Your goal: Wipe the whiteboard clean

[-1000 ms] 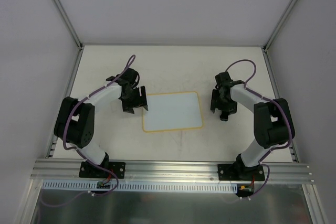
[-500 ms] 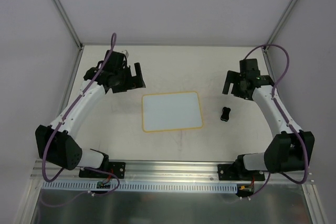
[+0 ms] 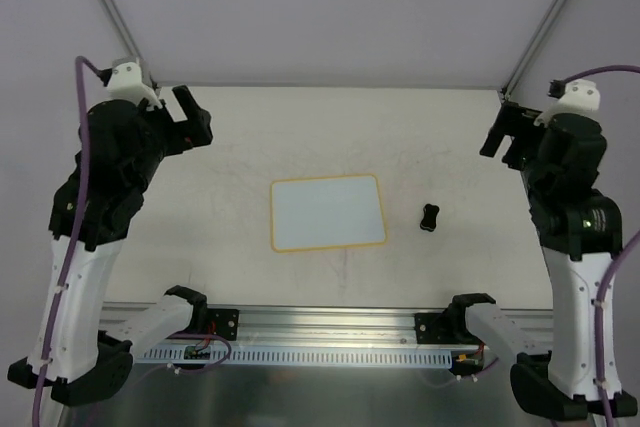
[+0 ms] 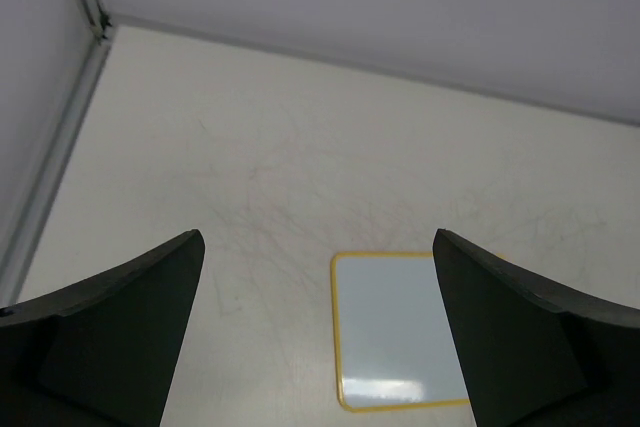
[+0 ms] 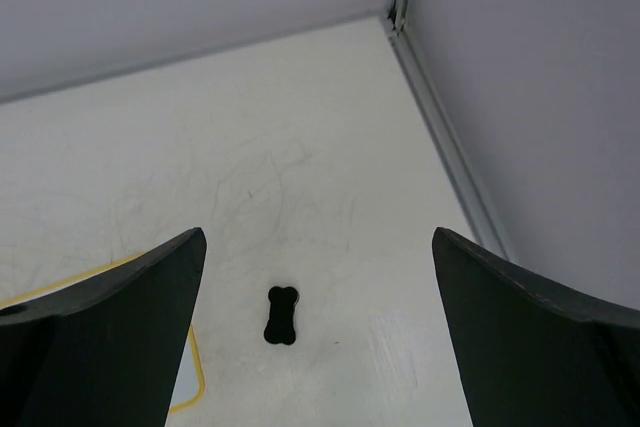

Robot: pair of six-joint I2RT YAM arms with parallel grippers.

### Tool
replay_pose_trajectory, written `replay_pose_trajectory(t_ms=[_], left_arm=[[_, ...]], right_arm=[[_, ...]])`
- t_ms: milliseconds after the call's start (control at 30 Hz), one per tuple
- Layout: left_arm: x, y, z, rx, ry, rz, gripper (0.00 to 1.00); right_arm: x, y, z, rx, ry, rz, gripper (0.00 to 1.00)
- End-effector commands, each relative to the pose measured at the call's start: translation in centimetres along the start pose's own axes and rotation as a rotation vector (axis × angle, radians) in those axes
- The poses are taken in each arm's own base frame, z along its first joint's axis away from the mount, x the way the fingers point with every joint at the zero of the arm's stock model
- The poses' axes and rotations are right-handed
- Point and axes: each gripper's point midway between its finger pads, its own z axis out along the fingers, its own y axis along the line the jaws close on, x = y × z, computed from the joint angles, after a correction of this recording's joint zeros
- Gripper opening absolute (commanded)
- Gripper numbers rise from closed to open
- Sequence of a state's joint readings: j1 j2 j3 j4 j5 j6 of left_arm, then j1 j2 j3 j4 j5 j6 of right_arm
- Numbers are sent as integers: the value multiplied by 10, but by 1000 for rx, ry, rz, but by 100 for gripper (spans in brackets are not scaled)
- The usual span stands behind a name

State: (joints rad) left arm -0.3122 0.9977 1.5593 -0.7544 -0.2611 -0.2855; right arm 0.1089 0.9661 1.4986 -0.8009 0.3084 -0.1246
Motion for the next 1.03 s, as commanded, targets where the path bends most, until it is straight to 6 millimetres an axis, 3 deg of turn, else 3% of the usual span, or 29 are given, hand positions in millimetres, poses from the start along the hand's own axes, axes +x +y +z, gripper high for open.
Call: replay_pose_trajectory(t_ms=[0, 167, 300, 700, 1000], left_arm=[[-43, 30, -39, -115, -163, 41, 99], [-77, 42, -77, -147, -292, 26, 99], [-83, 41, -85, -135, -319, 19, 99], [-96, 38, -109, -88, -385, -12, 99], [-89, 42, -111, -96, -386, -16, 99]], right_arm=[[-30, -27, -34, 77, -133, -59, 99], [-53, -42, -76, 81, -308, -33, 99], [-58, -49, -93, 94, -383, -22, 99], [-63, -48, -96, 83, -400, -30, 99], [-65, -42, -96, 52, -411, -17, 99]])
